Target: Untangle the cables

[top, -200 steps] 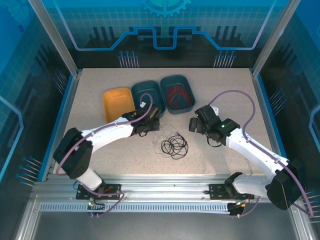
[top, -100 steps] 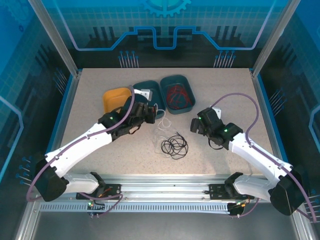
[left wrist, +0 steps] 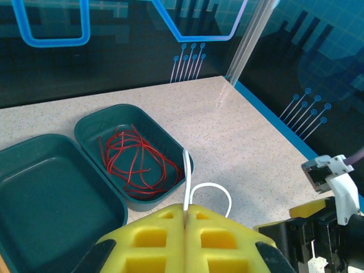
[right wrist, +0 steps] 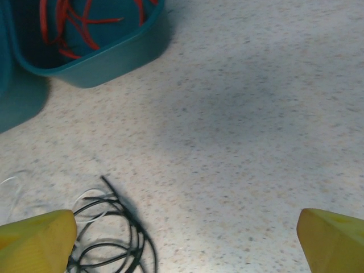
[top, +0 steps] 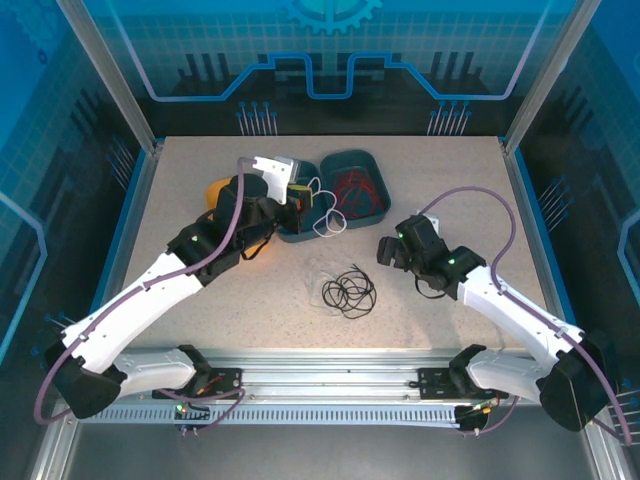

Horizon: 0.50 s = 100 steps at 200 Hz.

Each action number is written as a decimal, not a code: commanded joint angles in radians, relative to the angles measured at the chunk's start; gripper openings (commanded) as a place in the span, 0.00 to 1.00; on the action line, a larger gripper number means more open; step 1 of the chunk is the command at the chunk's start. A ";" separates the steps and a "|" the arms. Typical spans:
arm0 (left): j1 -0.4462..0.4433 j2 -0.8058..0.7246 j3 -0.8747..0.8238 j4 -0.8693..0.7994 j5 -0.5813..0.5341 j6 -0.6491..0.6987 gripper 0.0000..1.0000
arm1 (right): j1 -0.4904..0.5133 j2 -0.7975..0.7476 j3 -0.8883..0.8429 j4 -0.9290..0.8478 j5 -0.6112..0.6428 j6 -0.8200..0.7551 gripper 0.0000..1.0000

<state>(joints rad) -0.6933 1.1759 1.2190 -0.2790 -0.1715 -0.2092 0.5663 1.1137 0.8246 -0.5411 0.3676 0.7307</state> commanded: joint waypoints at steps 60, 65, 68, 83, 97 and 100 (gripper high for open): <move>0.039 -0.026 -0.017 0.079 0.220 0.123 0.00 | -0.010 -0.134 -0.047 0.373 -0.404 -0.149 0.96; 0.041 -0.028 -0.020 0.082 0.236 0.126 0.00 | -0.010 -0.139 -0.043 0.375 -0.407 -0.153 0.94; 0.042 -0.032 -0.023 0.083 0.245 0.127 0.00 | -0.010 -0.141 -0.043 0.376 -0.406 -0.154 0.93; 0.044 -0.045 -0.036 0.090 0.277 0.132 0.00 | -0.011 -0.151 -0.036 0.378 -0.409 -0.159 0.88; 0.044 -0.057 -0.045 0.093 0.299 0.137 0.00 | -0.015 -0.158 -0.030 0.388 -0.423 -0.162 0.84; 0.043 -0.058 -0.047 0.091 0.303 0.138 0.00 | -0.016 -0.159 -0.029 0.390 -0.429 -0.162 0.83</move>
<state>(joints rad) -0.6563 1.1587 1.1938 -0.2230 0.0433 -0.1013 0.5655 0.9741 0.7708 -0.2024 -0.0101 0.5945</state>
